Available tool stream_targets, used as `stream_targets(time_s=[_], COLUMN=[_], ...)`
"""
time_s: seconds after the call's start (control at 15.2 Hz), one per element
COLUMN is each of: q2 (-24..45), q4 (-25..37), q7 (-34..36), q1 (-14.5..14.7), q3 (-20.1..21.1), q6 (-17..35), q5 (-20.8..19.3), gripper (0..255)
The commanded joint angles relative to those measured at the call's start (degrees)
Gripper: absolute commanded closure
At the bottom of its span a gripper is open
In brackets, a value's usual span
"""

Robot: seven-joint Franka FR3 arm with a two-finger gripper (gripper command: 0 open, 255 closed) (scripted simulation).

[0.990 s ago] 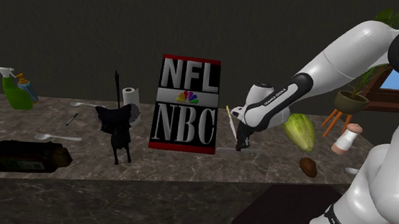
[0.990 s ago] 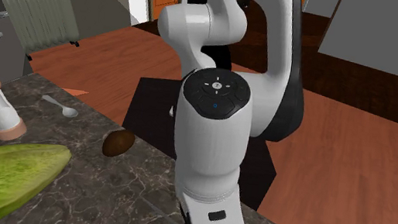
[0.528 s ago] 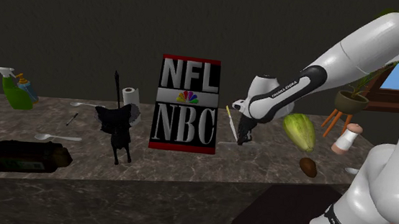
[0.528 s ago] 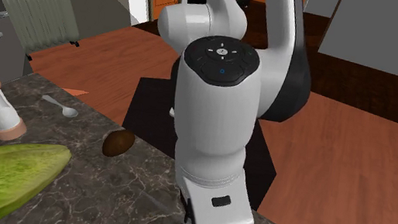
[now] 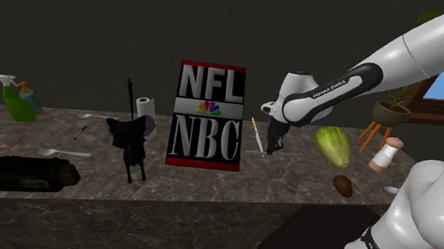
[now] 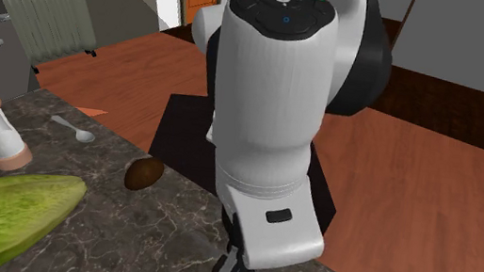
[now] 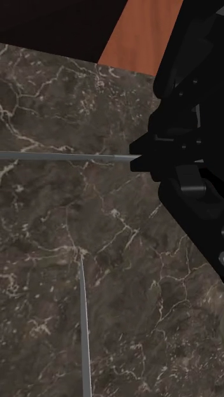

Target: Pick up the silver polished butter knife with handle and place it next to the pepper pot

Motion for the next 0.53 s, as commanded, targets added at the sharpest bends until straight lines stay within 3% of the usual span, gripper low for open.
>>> stream_targets(time_s=[0.0, 0.46], q2=[-1.46, -5.63], q4=[0.48, 2.5], q7=[0.47, 1.75], q1=[-0.16, -0.5], q3=[0.04, 0.45], q6=[-1.93, -7.99], q5=[-0.67, -2.14], gripper=[255, 255])
